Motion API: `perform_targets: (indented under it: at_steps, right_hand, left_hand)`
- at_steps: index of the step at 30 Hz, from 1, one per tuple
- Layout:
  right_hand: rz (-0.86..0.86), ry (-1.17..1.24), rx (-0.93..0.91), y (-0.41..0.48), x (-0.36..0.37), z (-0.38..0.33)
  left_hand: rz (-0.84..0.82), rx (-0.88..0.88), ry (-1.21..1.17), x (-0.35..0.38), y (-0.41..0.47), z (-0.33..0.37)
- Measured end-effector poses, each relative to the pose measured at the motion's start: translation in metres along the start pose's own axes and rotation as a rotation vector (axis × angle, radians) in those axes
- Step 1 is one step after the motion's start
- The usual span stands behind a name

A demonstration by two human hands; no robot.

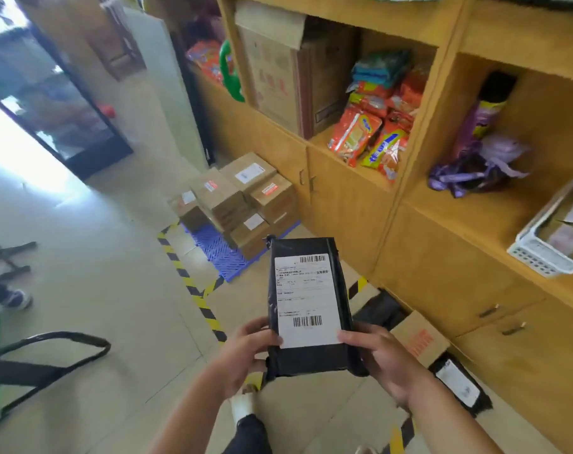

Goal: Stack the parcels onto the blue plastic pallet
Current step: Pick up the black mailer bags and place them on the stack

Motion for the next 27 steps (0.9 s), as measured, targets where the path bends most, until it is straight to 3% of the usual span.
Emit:
perform_targets:
  at_steps: [15,27]
  right_hand:
    - [-0.057,-0.256,0.044,0.226,0.299,-0.03]
    - [-0.098,-0.186,0.092,0.45,0.416,-0.074]
  left_hand:
    - [0.097,0.042,-0.18,-0.333,0.013,0.082]
    - [0.181,-0.012,-0.216,-0.522,0.109,0.216]
Point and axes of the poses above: each hand's wrist, its own y-axis towards the middle knuckle, its own x-axis out of the palm, z = x × y, the point moved 9 cm from there along y, towards the middle knuckle, and after that the axes turned 12 degrees about -x, right-handed, at the moved point
